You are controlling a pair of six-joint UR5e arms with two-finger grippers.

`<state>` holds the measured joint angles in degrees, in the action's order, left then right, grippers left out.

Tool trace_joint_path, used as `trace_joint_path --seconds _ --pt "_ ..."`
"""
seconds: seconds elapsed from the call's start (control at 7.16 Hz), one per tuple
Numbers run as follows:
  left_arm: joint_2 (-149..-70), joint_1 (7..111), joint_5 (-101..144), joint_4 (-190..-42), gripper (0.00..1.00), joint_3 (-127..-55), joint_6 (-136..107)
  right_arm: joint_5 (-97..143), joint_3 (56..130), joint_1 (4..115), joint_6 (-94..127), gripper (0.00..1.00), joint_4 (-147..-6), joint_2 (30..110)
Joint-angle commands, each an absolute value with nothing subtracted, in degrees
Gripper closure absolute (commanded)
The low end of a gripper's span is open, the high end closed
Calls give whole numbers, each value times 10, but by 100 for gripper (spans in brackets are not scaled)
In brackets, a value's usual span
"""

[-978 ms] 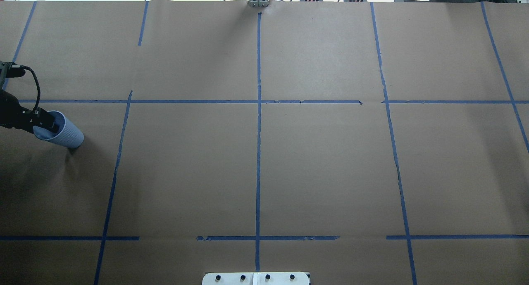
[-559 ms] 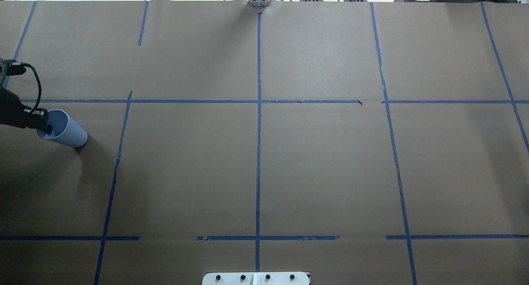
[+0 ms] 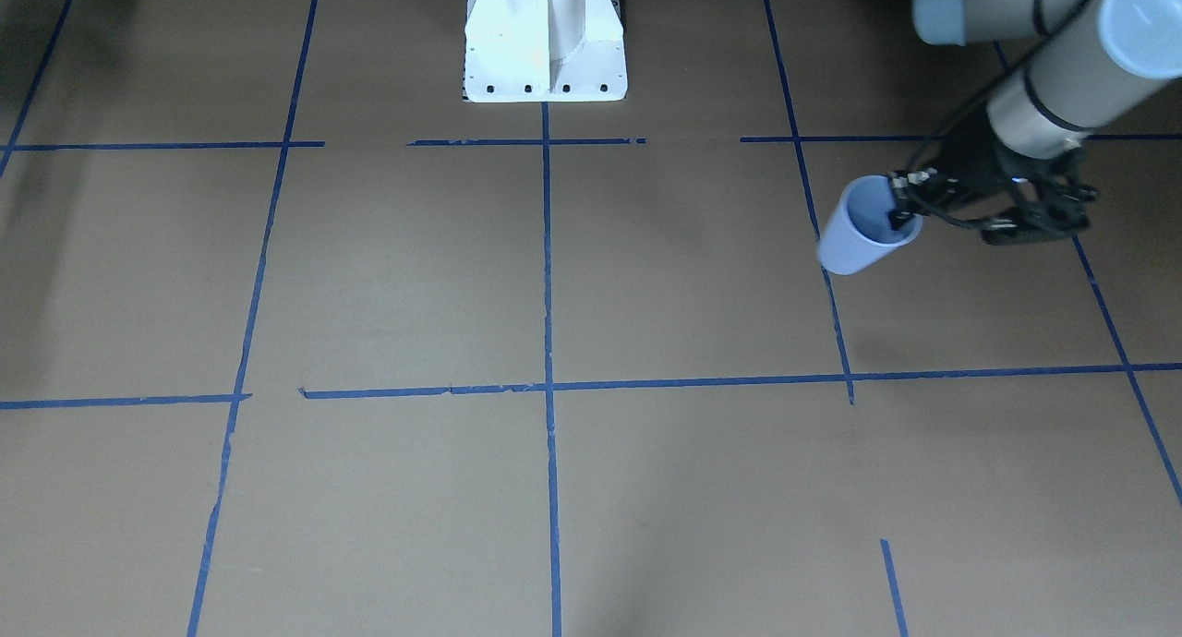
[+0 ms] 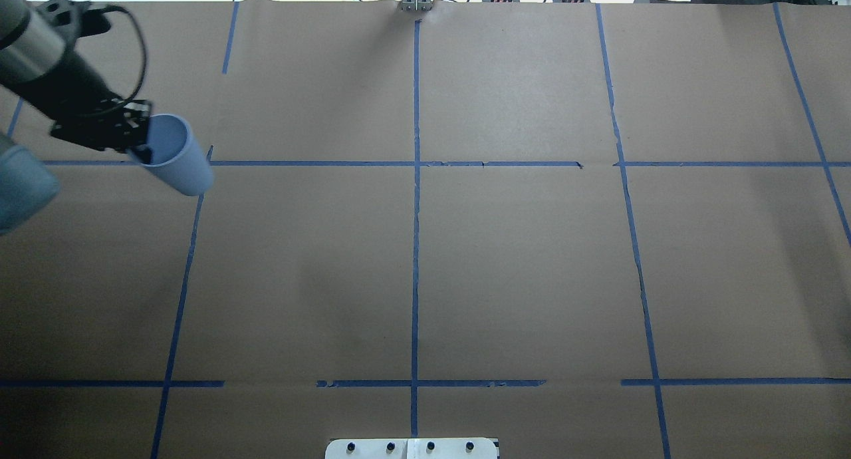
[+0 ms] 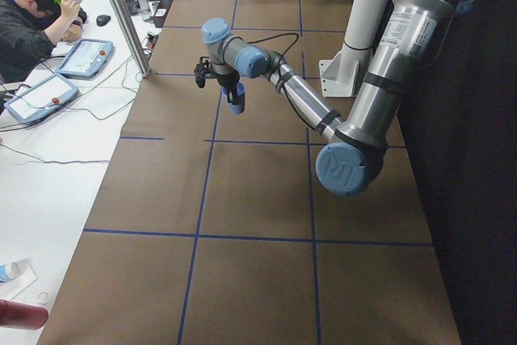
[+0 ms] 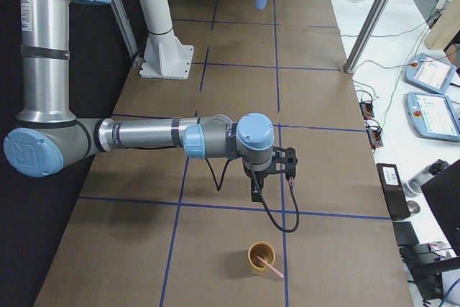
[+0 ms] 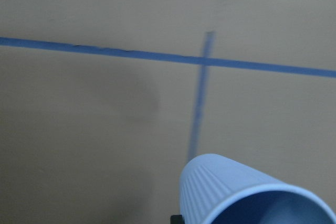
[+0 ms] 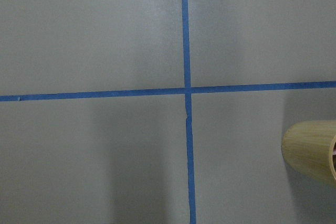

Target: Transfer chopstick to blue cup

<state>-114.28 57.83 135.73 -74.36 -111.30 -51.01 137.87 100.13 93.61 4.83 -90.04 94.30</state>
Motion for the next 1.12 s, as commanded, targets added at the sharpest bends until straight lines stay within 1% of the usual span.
trace_joint_path --seconds 0.0,0.14,0.42,0.56,0.84,0.98 --pt "-1274 486 1307 -723 100 -1083 -670 1379 1001 936 50 0 -901 945" --pt "-1337 443 1286 -765 100 -1017 -738 1381 1003 936 49 0 -901 945" --pt "-1363 400 1228 -861 100 -930 -780 1389 1005 936 50 0 -900 944" --pt "-1374 398 1223 -880 100 -900 -784 1389 1005 936 50 0 -900 944" --pt "-1381 375 1205 -887 100 -884 -787 1389 1005 936 50 0 -900 944" --pt "-1386 363 1202 -914 100 -859 -789 1390 1005 936 50 0 -900 944"
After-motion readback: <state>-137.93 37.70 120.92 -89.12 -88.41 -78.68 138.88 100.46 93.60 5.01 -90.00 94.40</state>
